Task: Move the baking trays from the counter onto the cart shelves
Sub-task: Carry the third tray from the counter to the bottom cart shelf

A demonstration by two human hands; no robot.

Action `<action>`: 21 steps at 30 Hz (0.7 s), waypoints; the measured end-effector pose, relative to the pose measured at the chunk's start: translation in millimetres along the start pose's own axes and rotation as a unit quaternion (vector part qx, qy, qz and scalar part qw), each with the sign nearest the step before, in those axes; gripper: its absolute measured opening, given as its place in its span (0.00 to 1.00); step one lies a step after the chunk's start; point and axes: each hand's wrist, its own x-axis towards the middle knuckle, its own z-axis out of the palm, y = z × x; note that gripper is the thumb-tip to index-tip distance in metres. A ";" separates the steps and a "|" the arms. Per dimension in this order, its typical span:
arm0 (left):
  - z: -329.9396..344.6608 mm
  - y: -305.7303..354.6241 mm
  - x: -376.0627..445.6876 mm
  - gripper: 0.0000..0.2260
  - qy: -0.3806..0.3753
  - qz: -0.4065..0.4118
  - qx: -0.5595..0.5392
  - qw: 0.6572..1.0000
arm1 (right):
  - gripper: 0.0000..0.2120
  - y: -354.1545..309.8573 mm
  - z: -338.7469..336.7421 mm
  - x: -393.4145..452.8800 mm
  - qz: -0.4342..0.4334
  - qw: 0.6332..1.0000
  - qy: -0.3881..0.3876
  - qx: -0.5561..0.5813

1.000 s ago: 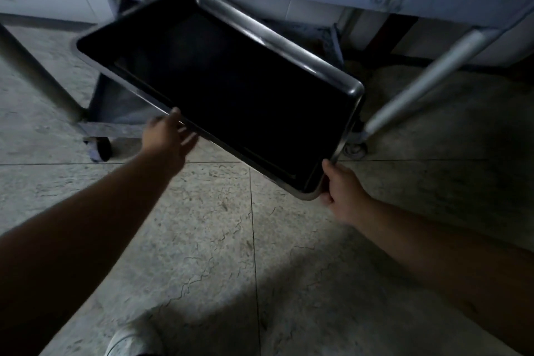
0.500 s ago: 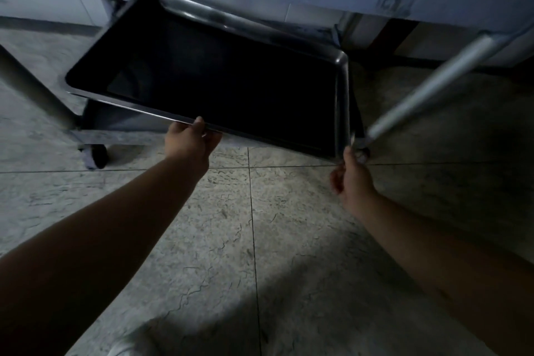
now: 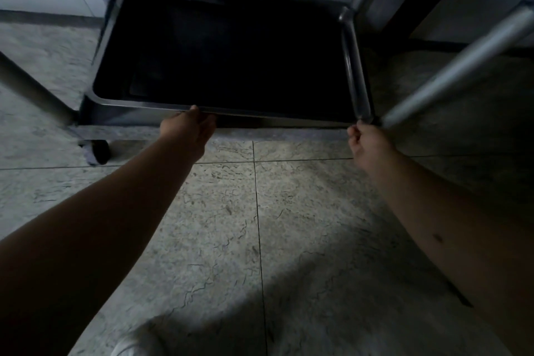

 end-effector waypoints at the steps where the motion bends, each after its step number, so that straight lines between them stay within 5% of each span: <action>1: 1.6 2.0 1.0 0.09 0.004 -0.008 0.003 1.000 | 0.08 0.8 3.3 0.4 0.000 1.000 -0.009 0.018; 8: 6.5 6.6 -6.6 0.16 -0.019 -0.040 -0.024 0.999 | 0.06 11.8 15.7 -20.8 0.016 0.989 -0.133 0.057; 13: -6.0 4.5 -21.9 0.06 0.006 -0.013 0.040 0.999 | 0.05 30.3 1.6 -39.2 -0.129 0.962 -0.124 -0.207; 15: -11.4 -5.9 -32.1 0.05 -0.015 0.104 0.255 0.961 | 0.08 36.8 -3.5 -45.1 -0.237 0.861 -0.150 -0.425; 18: -20.0 -22.7 -44.7 0.17 -0.078 0.297 0.562 0.768 | 0.35 43.5 -3.9 -58.0 -0.305 0.644 -0.173 -0.680; 21: -20.9 -32.8 -54.3 0.40 -0.084 0.281 0.674 0.678 | 0.49 48.5 3.9 -75.2 -0.330 0.534 -0.181 -0.757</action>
